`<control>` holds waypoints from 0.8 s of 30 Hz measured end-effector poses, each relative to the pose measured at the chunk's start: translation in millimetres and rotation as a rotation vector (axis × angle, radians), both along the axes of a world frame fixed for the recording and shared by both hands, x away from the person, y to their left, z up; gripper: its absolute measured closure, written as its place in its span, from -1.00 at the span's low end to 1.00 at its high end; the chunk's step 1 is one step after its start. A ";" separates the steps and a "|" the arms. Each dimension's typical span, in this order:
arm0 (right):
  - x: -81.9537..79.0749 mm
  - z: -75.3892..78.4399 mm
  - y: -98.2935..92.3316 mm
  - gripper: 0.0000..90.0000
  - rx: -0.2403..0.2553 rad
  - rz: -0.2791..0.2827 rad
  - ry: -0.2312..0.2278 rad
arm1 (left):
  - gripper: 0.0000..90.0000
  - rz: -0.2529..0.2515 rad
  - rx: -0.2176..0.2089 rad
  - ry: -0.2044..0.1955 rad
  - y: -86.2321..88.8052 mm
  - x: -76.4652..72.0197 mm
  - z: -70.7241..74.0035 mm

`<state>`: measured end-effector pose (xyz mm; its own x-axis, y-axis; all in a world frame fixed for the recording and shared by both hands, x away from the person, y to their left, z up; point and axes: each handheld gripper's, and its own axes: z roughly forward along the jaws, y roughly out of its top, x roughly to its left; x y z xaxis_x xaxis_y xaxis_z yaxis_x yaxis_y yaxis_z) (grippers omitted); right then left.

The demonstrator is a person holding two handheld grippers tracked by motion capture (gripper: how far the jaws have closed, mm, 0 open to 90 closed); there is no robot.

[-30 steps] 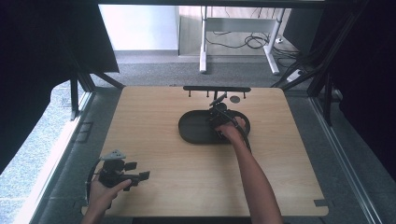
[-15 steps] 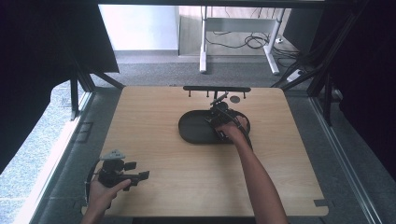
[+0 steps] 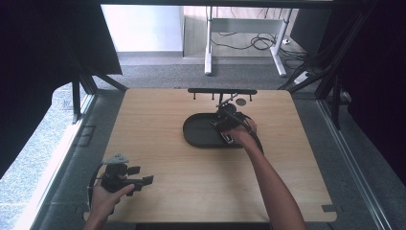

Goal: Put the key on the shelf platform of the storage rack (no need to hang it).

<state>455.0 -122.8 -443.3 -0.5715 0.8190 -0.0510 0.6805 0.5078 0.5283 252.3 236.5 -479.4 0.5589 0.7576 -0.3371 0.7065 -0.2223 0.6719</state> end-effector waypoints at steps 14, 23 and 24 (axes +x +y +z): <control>-31.9 15.0 -12.5 -0.02 0.077 0.063 -0.033 | -0.47 -0.005 0.005 0.003 -2.2 0.4 -1.1; -59.8 18.3 -17.4 -0.02 0.105 0.132 -0.054 | -0.47 -0.013 0.009 0.007 -5.2 0.2 -2.0; -63.6 18.1 -17.3 -0.02 0.106 0.140 -0.057 | -0.47 -0.015 0.012 0.007 -5.5 0.2 -2.3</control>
